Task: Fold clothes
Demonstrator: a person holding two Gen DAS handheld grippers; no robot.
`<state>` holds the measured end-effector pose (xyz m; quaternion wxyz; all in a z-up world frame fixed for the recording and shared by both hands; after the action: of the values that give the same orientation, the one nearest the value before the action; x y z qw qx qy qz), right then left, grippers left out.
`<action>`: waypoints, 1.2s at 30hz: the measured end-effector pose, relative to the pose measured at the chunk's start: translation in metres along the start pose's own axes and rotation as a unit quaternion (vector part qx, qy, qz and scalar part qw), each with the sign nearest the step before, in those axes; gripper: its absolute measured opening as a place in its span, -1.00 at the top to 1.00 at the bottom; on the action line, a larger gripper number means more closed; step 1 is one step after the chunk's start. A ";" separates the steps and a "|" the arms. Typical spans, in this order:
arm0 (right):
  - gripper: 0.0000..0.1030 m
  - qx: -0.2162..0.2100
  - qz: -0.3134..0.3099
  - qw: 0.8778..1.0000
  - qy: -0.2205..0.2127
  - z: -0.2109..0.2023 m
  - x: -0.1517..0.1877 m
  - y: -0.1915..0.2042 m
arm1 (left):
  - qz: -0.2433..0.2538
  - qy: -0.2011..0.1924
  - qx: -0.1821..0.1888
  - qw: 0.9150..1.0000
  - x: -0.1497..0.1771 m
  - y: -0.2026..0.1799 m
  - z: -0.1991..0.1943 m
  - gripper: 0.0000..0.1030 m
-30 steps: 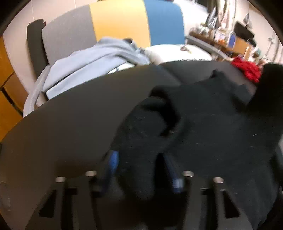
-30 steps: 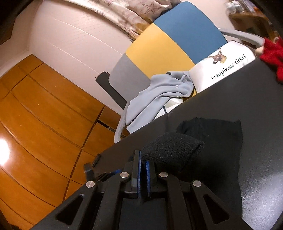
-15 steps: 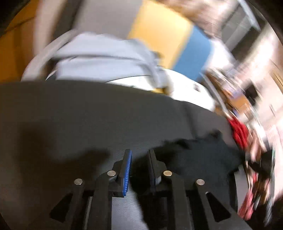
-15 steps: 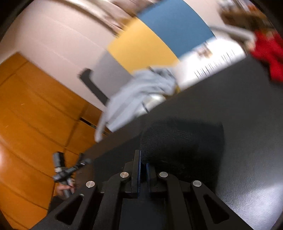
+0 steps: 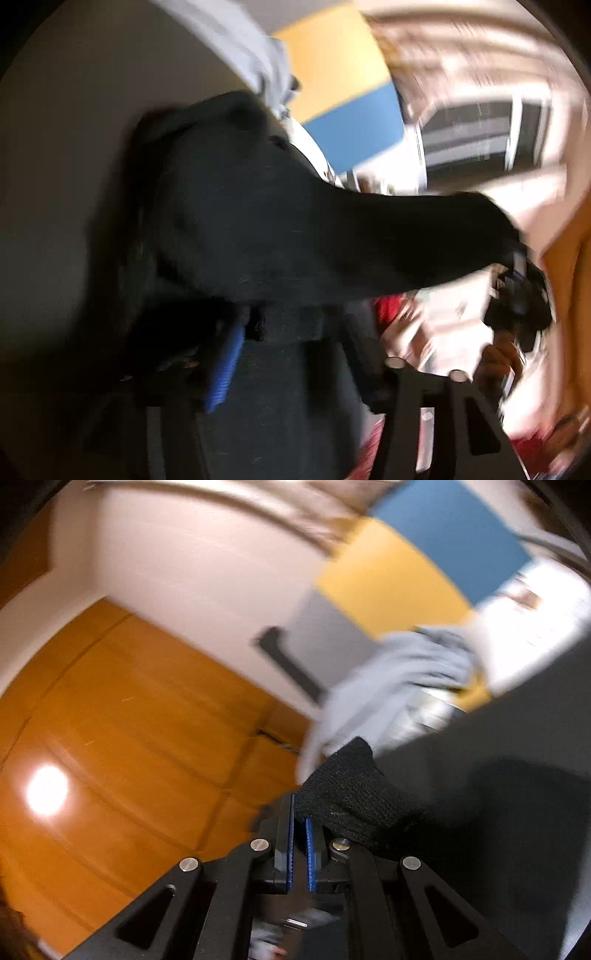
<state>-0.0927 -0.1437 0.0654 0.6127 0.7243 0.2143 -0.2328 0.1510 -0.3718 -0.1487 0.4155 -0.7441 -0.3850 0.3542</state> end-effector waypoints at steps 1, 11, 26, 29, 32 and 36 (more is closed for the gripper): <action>0.86 -0.013 -0.016 1.000 0.000 0.004 -0.005 0.017 | -0.026 -0.019 0.018 0.999 0.000 0.005 -0.001 -0.27; 0.86 -0.085 -0.106 0.991 0.021 0.044 -0.018 0.138 | -0.229 -0.155 0.213 0.937 -0.019 0.037 -0.022 -0.60; 0.84 -0.050 -0.122 0.990 0.057 0.075 -0.008 0.123 | -0.259 -0.181 0.221 0.923 -0.034 0.045 -0.038 -0.74; 0.84 -0.046 -0.109 0.991 0.059 0.073 -0.007 0.111 | -0.264 -0.160 0.203 0.929 -0.036 0.033 -0.011 -0.75; 0.84 -0.042 -0.103 0.992 0.059 0.074 -0.009 0.104 | -0.263 -0.152 0.166 0.938 -0.036 0.027 -0.003 -0.64; 0.84 -0.041 -0.106 0.992 0.050 0.078 -0.020 0.105 | -0.241 -0.168 0.104 0.950 -0.055 0.021 -0.008 0.65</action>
<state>-0.0520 -0.2376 0.1488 0.6022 0.6826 0.3295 -0.2506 0.1386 -0.4294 -0.1533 0.4931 -0.5117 -0.5776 0.4017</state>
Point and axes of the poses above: each gripper's, at about its wrist camera, not at the fingertips, and z roughly the way its jaws point, y to its left, x to its underside, the point moved 1 cm from there along z, roughly the way its jaws point, and after that the axes turned 5 degrees about -y, right-handed, at the moved point
